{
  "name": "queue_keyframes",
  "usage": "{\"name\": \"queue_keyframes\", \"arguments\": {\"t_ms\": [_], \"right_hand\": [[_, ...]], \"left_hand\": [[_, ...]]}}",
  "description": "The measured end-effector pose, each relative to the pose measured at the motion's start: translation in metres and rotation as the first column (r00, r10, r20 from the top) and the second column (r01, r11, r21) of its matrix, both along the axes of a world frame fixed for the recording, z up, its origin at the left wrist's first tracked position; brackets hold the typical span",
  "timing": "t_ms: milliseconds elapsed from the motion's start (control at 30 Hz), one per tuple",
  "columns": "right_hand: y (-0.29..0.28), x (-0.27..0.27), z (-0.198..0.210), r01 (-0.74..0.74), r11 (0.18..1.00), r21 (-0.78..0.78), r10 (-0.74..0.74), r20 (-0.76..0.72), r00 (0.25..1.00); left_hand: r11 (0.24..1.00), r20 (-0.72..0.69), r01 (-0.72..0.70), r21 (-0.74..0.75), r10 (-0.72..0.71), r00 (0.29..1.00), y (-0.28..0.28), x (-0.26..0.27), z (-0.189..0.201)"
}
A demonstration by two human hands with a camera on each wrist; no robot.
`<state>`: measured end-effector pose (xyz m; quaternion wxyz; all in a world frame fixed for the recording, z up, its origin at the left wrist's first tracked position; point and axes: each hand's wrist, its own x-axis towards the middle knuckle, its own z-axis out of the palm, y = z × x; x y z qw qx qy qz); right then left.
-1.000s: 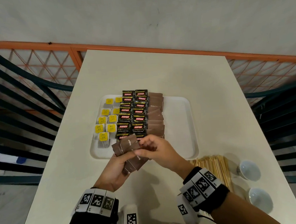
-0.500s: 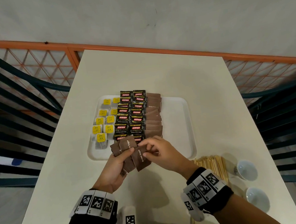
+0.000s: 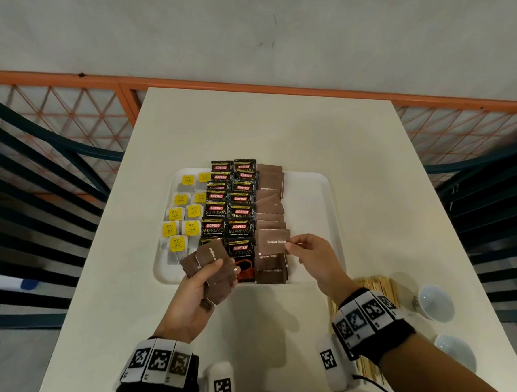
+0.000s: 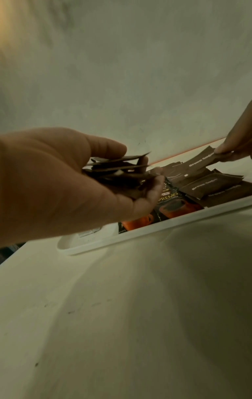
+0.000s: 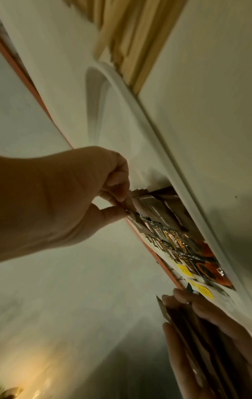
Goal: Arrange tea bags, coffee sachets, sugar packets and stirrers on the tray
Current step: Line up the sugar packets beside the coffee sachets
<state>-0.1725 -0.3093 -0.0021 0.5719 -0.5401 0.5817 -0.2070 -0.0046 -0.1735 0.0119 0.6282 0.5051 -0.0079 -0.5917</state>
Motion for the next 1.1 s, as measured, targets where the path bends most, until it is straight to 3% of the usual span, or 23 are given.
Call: {"name": "queue_keyframes", "arguments": {"t_ms": [167,333,533,633,767,867,1100], "right_hand": [[-0.002,0.013,-0.013,0.04,0.999,-0.016,-0.042,-0.105,0.994],[-0.001,0.015,-0.015,-0.017,0.992,-0.126,-0.012,-0.229,0.973],[0.002,0.016,-0.009,-0.084,0.969,-0.231,0.014,-0.289,0.957],[0.01,0.021,0.004,-0.192,0.937,-0.291,0.126,-0.23,0.965],[0.02,0.03,0.018,-0.398,0.908,-0.129,0.397,-0.033,0.917],[0.021,0.031,0.02,-0.391,0.915,-0.105,0.399,0.072,0.914],[0.008,0.027,0.028,-0.435,0.892,-0.12,0.436,-0.023,0.9]], "left_hand": [[1.0,-0.047,-0.002,-0.024,0.001,0.999,-0.001,-0.001,0.004],[0.998,-0.118,-0.026,-0.052,0.019,0.993,-0.001,0.0,0.005],[1.0,-0.029,0.016,-0.015,-0.016,0.999,-0.007,-0.005,0.001],[0.999,0.038,0.054,-0.003,-0.054,0.998,-0.011,-0.007,0.0],[0.995,0.078,0.1,-0.022,-0.098,0.992,-0.016,-0.012,0.005],[0.993,0.07,0.115,-0.019,-0.114,0.991,-0.019,-0.013,0.007],[0.995,0.042,0.096,-0.019,-0.095,0.995,-0.025,-0.005,0.0]]}}
